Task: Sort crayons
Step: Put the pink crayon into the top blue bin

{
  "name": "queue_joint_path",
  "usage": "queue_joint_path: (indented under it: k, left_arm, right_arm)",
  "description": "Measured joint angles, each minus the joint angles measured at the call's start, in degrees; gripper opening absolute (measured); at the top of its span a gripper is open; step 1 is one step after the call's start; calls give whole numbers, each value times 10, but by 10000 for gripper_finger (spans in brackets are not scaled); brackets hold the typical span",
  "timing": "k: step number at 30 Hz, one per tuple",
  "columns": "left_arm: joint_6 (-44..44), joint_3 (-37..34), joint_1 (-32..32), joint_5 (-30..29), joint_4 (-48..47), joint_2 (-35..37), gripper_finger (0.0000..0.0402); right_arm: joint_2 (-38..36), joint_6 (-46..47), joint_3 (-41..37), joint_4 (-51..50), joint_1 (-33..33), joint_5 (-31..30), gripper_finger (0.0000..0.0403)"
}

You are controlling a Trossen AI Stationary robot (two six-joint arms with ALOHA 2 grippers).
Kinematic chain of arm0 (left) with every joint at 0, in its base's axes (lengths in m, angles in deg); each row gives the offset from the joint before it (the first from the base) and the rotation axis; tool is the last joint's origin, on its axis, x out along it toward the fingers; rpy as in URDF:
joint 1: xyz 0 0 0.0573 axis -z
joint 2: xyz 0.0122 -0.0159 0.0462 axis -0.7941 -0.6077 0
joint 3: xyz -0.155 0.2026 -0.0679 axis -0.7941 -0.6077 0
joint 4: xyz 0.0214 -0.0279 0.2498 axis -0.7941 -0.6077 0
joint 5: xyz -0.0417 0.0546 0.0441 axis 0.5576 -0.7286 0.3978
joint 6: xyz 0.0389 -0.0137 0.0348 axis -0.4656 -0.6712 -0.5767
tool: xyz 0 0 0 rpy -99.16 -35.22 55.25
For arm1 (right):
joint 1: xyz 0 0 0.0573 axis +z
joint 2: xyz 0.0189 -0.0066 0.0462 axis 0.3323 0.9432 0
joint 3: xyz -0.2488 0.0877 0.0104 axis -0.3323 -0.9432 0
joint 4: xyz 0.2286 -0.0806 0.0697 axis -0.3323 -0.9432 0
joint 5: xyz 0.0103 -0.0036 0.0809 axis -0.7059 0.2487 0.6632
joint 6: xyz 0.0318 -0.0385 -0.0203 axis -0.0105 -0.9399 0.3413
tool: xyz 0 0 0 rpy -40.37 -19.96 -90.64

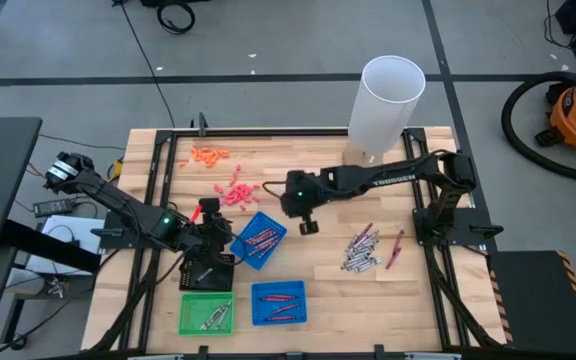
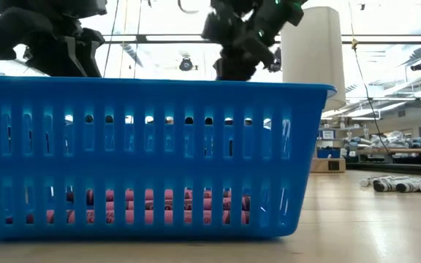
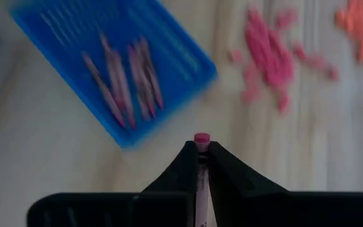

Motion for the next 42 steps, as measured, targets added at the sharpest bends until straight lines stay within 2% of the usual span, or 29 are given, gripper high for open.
queue_joint_path:
  k: [4,7,12,15,24,28,37,42]
  left_arm:
    - [24,0,3,27,-16,0,178]
    - [36,0,21,24,-23,0,177]
    - [58,0,63,-43,-28,0,177]
    - [68,0,85,-74,-29,0,177]
    - [81,0,96,-86,-28,0,176]
    - [80,0,96,-86,-24,0,176]
    - [83,0,95,-84,-27,0,176]
    - [79,0,95,-83,-23,0,176]
  right_arm:
    - [0,-7,0,62,21,22,29]
    - [0,-10,0,105,32,53,29]
    - [1,-8,-39,223,39,107,29]
    - [2,-8,-72,308,42,119,29]
    - [11,10,-126,445,46,120,29]
    - [39,12,-120,471,48,115,29]
    - [112,9,-103,450,47,99,29]
    - [114,8,-103,432,47,76,37]
